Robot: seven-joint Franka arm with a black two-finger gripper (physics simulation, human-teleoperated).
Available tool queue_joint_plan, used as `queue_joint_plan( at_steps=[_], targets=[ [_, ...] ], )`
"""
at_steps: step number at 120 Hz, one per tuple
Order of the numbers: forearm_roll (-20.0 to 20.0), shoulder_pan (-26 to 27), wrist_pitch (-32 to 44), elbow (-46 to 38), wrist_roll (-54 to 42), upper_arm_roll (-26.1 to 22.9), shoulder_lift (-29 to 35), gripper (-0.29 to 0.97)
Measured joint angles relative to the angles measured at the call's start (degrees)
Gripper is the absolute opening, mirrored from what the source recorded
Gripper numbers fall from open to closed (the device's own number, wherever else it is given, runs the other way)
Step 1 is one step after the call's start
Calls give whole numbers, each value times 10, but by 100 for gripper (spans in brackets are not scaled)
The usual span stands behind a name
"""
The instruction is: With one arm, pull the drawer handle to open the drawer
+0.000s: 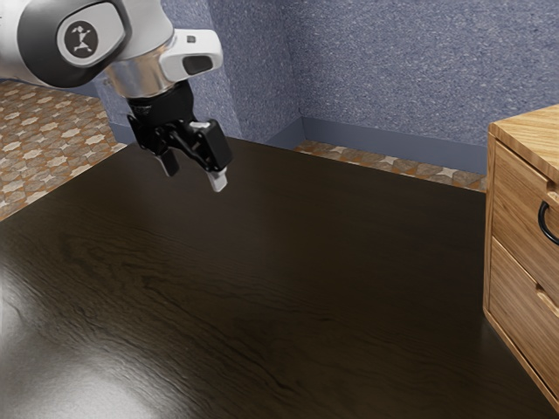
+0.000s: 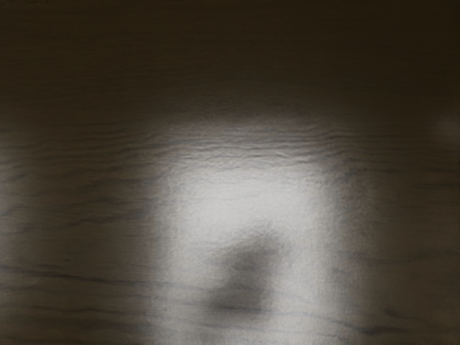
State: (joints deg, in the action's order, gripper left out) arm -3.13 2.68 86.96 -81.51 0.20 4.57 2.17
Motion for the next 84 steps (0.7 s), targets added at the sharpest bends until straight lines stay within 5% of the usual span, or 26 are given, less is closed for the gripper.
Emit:
queue_joint_plan(
  at_steps=[24,40,63,84],
  targets=[
    [4,-2,-6,30,1,0,1,68],
    [-15,-47,-42,152,52,-87,5,68],
    [58,78,-49,159,247,-107,-23,68],
    [51,185,-42,158,399,-115,-30,68]
  ],
)
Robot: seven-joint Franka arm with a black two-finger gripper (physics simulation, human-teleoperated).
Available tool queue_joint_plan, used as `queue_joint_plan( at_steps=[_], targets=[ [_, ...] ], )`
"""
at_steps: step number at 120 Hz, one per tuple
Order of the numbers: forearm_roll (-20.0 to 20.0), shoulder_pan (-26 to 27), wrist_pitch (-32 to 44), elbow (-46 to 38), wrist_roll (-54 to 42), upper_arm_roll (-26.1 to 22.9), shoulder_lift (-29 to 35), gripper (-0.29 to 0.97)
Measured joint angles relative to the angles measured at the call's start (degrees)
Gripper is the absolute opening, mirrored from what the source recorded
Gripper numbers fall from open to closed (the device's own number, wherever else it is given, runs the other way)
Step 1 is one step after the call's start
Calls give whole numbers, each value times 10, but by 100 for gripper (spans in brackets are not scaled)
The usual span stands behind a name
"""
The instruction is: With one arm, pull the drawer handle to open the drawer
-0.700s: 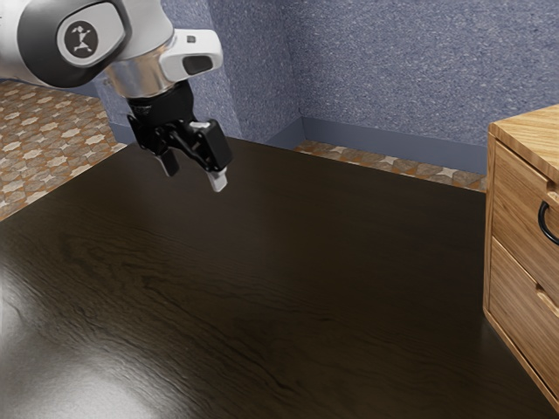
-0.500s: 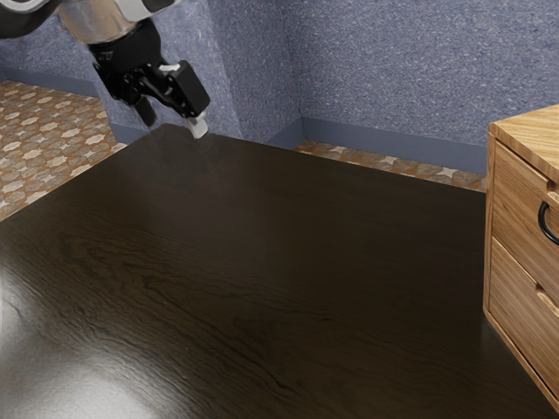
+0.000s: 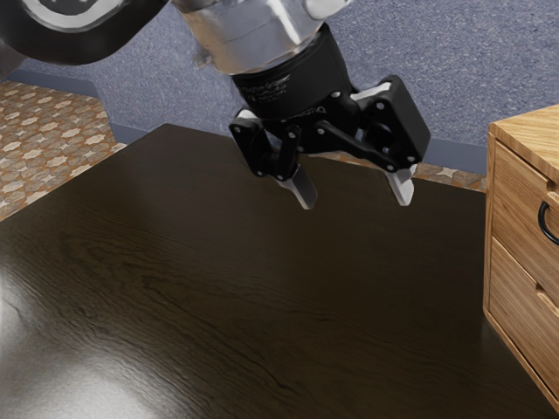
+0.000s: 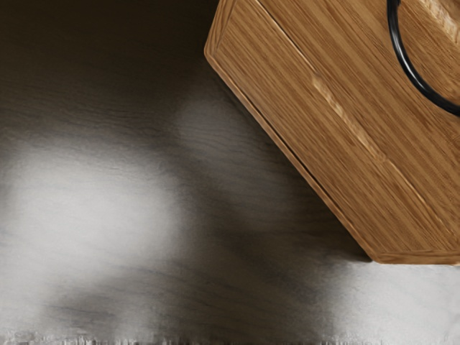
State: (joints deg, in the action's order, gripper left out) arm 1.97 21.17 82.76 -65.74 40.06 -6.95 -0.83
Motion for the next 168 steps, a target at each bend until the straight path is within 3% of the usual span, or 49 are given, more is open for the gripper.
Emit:
queue_joint_plan(
  at_steps=[13,21,27,52,93,168],
  targets=[
    [-8,3,60,-109,74,-26,64,68],
    [-10,-92,107,-186,112,-22,109,68],
    [-7,-127,141,-217,138,-21,120,68],
    [5,-139,294,-316,224,-59,131,68],
    [10,-135,427,-331,304,-113,101,68],
    [8,-136,502,-335,363,-155,59,68]
  ],
)
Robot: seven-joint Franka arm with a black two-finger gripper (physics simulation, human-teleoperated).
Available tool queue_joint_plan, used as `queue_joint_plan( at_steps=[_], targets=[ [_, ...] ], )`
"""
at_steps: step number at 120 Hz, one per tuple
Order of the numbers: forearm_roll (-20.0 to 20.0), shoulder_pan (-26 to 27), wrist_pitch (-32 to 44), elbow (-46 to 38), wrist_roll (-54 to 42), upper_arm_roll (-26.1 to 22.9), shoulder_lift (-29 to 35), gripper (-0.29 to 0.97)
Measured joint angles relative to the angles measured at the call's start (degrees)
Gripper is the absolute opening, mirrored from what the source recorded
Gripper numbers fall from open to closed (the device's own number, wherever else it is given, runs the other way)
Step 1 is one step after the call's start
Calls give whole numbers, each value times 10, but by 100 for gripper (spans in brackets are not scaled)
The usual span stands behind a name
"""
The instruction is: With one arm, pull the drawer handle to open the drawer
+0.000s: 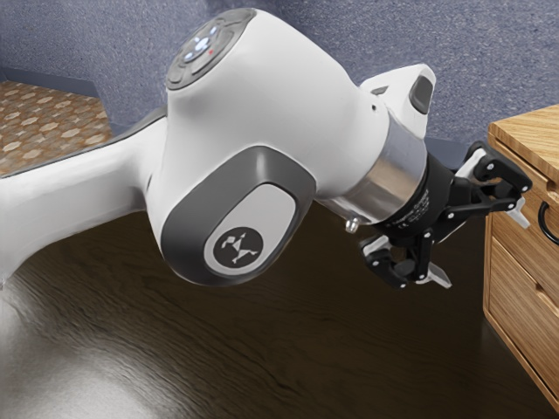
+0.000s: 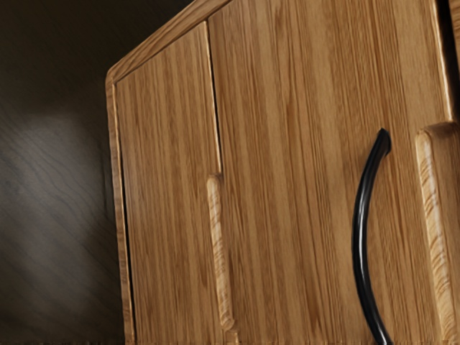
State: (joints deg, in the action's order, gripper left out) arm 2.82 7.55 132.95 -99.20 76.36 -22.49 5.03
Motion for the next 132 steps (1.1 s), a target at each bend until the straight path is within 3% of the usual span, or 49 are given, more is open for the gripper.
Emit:
queue_joint_plan(
  at_steps=[132],
  targets=[
    [-20,18,32,52,26,-5,-84,68]
  ],
)
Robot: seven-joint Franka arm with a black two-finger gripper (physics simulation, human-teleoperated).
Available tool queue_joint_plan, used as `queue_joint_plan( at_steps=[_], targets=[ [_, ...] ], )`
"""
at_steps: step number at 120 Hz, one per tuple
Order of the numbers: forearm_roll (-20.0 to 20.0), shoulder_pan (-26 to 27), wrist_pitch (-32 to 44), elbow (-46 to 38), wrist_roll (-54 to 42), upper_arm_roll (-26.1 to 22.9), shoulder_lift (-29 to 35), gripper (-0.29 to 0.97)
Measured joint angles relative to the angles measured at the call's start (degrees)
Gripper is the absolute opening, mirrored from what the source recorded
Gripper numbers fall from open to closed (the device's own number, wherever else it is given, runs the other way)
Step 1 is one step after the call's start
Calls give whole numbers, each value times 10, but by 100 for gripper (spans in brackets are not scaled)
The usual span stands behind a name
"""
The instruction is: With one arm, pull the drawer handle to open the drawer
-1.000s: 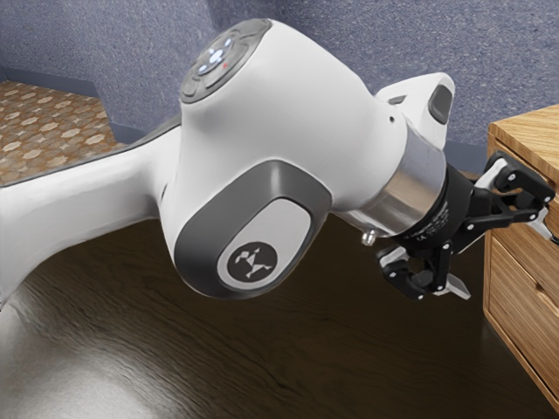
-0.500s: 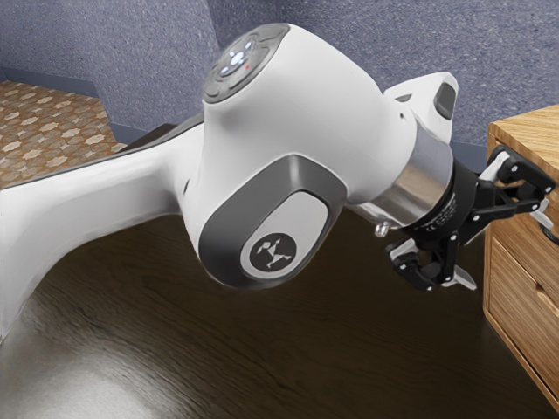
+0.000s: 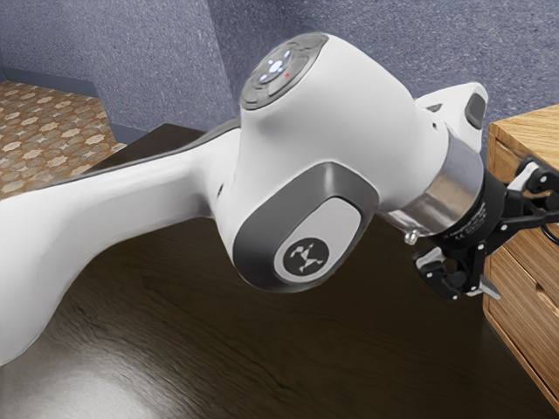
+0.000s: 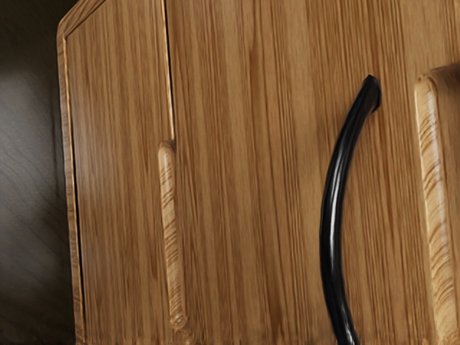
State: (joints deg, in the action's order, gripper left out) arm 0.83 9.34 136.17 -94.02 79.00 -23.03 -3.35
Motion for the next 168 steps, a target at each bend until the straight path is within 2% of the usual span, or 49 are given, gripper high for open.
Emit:
queue_joint_plan(
  at_steps=[27,72,139,168],
  targets=[
    [1,9,1,-2,2,1,-7,68],
    [4,-5,13,-29,4,4,-3,67],
    [22,-5,49,-167,7,43,119,68],
    [31,-5,70,-214,8,44,155,68]
  ],
)
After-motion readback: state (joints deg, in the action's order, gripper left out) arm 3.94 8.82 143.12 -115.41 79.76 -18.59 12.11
